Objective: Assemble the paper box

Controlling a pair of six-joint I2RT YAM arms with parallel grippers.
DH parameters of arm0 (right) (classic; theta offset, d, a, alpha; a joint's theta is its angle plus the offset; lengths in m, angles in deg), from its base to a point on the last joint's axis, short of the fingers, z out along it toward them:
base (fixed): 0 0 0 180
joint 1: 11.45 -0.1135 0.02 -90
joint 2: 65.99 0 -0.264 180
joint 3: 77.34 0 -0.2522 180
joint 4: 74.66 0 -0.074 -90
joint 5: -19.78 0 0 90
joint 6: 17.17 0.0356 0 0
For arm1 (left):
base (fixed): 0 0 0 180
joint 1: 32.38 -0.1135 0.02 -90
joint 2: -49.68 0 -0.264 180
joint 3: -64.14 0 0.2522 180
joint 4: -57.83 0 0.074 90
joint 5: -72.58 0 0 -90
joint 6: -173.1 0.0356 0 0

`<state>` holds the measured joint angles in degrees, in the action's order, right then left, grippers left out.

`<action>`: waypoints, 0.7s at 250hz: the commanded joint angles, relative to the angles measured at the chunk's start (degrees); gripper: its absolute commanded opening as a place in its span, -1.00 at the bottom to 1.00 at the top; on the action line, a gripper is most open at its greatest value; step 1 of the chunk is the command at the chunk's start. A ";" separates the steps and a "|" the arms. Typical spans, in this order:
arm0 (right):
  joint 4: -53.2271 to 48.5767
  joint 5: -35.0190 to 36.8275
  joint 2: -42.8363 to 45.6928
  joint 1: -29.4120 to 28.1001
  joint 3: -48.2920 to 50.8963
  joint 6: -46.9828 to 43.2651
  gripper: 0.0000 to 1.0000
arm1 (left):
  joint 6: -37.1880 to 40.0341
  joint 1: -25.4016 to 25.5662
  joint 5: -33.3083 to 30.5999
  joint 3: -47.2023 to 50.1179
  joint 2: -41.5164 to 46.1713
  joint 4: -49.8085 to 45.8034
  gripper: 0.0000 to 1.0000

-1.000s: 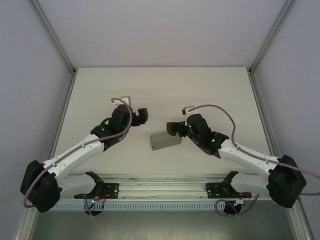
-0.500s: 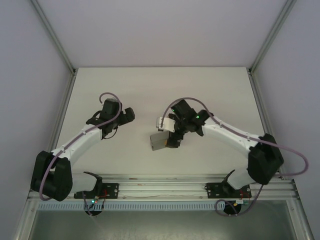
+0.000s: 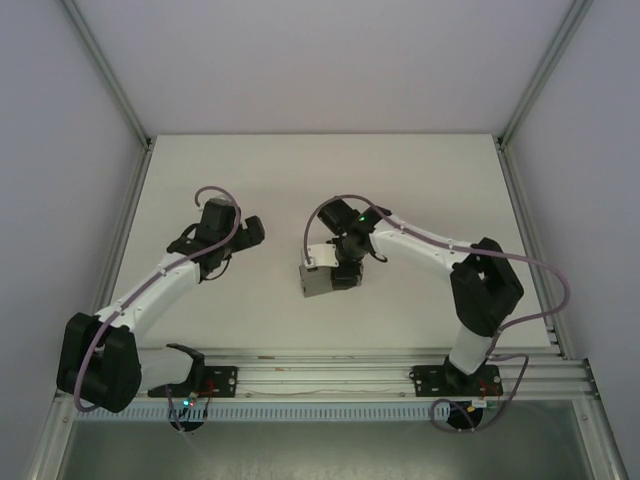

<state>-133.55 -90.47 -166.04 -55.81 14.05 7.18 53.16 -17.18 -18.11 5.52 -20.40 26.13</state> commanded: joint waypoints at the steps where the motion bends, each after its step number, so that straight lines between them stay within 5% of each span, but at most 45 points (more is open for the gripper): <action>1: -0.61 4.94 -0.52 -0.30 -0.82 2.11 0.26 | 1.90 -0.71 -4.18 0.38 1.62 -3.23 1.00; 43: 13.89 16.38 0.73 -0.42 3.44 6.66 0.04 | 1.33 -0.70 -4.28 2.09 3.29 -1.66 1.00; 104: 30.28 31.16 -1.79 -0.49 7.99 5.64 0.17 | 0.64 -0.74 -5.02 3.32 3.91 -1.82 1.00; 130: 31.06 31.16 -1.87 -0.63 8.82 4.67 0.34 | 0.58 -0.73 -5.11 3.59 4.24 -1.89 1.00; 164: 25.77 28.23 0.49 -1.59 9.75 4.30 0.98 | -0.05 -0.70 -5.54 4.41 4.60 -1.16 1.00; 175: 24.61 27.02 1.68 -1.93 10.59 4.87 0.99 | -0.15 -0.71 -5.62 4.65 4.63 -0.86 1.00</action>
<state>-106.10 -63.26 -167.40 -56.34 22.86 11.60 53.56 -17.51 -21.39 9.08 -17.28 25.19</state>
